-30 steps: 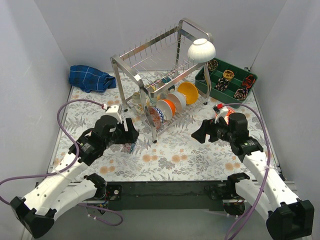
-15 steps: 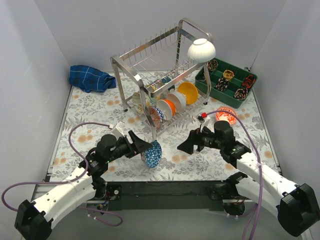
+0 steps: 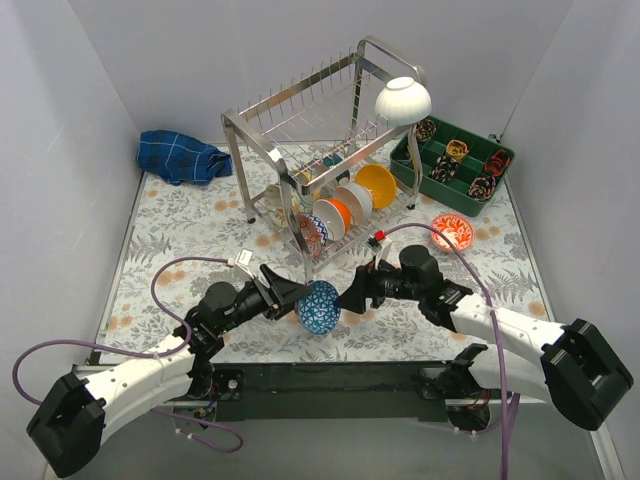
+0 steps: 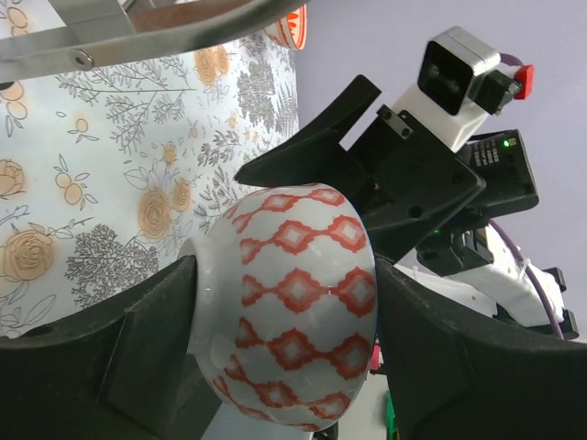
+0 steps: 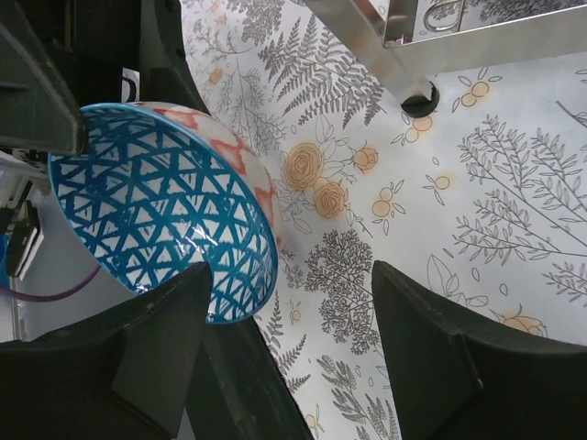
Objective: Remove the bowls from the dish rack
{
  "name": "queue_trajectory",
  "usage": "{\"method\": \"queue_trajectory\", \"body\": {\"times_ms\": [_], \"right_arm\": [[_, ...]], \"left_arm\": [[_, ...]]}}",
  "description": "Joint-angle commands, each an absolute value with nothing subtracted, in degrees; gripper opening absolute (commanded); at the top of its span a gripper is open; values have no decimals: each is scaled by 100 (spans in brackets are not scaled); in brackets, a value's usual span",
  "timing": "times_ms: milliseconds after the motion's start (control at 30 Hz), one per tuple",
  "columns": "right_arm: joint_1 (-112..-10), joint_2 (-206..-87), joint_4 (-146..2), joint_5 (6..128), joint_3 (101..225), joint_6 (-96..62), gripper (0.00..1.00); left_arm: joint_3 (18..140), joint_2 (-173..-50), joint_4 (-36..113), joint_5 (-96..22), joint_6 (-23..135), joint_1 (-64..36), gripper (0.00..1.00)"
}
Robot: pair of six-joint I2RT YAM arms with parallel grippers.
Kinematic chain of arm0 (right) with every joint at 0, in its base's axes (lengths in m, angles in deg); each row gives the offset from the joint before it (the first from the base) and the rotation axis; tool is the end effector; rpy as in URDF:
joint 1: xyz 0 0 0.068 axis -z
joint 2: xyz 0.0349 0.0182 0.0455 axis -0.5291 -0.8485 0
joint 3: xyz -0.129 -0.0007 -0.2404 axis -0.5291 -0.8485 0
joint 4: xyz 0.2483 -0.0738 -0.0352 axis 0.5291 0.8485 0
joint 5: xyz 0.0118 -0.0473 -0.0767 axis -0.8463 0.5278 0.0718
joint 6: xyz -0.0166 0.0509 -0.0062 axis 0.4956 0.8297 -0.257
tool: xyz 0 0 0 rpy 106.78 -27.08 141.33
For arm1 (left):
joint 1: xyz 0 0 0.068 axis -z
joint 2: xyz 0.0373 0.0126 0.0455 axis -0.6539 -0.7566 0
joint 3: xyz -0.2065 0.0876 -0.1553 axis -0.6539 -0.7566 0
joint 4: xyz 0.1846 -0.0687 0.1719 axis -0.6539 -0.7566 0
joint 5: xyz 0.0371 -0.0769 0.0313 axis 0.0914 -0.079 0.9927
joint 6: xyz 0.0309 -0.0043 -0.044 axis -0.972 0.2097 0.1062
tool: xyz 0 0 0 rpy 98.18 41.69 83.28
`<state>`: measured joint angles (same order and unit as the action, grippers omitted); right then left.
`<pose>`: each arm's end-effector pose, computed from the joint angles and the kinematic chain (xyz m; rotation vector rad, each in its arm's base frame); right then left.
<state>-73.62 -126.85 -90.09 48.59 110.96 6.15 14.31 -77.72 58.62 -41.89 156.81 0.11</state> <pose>0.1561 0.1602 0.2067 -0.5506 2.0255 1.2453 0.1196 -0.1148 0.1789 -1.1770 2.0285 -1.9114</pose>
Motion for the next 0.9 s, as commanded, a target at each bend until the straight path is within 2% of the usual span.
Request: {"method": "queue_trajectory", "body": {"times_ms": [0,67,167,267,300,333,367,400,467,500,667,700,867], "right_arm": [[-7580,-12984,-9667,4984,11463,796,75],[-7694,-13160,-9711,5037,11542,823,73],[-7791,-13344,-9720,5072,11647,867,63],[-7818,-13432,-9711,5090,11691,911,46],[-7818,-13433,-9711,5116,11692,928,35],[-7818,-13406,-9694,5151,11692,955,29],[-7818,-13398,-9572,5247,11709,955,24],[-7818,-13363,-9492,5309,11727,955,14],[-7818,-13275,-9229,5528,11788,894,5],[-7818,-13248,-8915,5608,11875,841,1],[-7809,-13029,-7736,6231,12262,428,1],[-7809,-13002,-7525,6493,12341,306,1],[-7634,-12861,-6136,7137,12895,-38,1]], "left_arm": [[1386,-7839,6883,-3789,16071,196,20],[1368,-7909,7041,-3640,16106,275,20],[1333,-8050,7226,-3465,16133,416,20],[1298,-8164,7314,-3385,16142,522,21],[1289,-8173,7306,-3350,16124,522,23],[1272,-8147,7288,-3323,16115,522,25],[1263,-8121,7262,-3306,16080,531,30],[1263,-8077,7210,-3218,16019,531,32],[1280,-7893,6955,-3121,15896,531,37],[1298,-7814,6850,-3069,15826,531,43],[1684,-7304,5576,-2489,14860,522,64],[1772,-7129,5365,-2366,14684,522,72],[2482,-6688,3933,-1410,13272,522,98]]}}
